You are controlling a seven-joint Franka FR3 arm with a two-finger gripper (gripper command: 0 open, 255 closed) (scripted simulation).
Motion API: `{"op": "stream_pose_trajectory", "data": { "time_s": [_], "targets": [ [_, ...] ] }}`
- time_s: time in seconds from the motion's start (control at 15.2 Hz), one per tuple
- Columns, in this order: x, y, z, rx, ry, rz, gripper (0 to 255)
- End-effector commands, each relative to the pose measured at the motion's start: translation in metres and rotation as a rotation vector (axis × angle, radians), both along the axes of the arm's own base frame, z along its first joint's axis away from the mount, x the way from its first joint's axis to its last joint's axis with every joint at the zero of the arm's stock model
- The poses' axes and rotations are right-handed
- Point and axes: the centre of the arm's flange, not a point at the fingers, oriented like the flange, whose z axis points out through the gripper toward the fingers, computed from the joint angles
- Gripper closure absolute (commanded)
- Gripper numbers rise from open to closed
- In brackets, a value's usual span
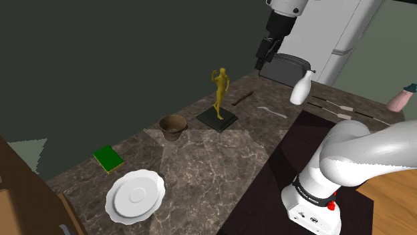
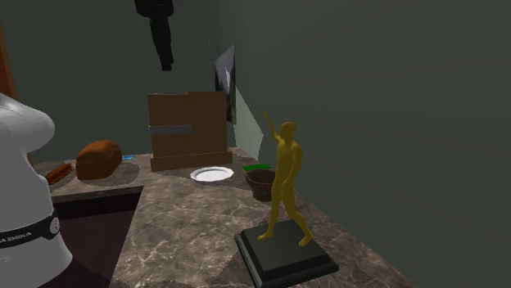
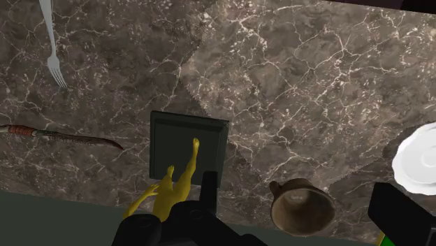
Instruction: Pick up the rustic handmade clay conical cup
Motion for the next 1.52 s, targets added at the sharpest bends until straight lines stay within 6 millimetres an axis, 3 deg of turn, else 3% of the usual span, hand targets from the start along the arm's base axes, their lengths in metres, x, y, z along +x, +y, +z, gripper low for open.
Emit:
{"op": "stream_pose_trajectory", "data": {
  "time_s": [0.0,1.45],
  "targets": [
    [0.0,0.0,0.0,0.0,0.0,0.0,0],
    [0.168,0.174,-0.186,-0.156,0.005,-0.005,0]
  ]
}}
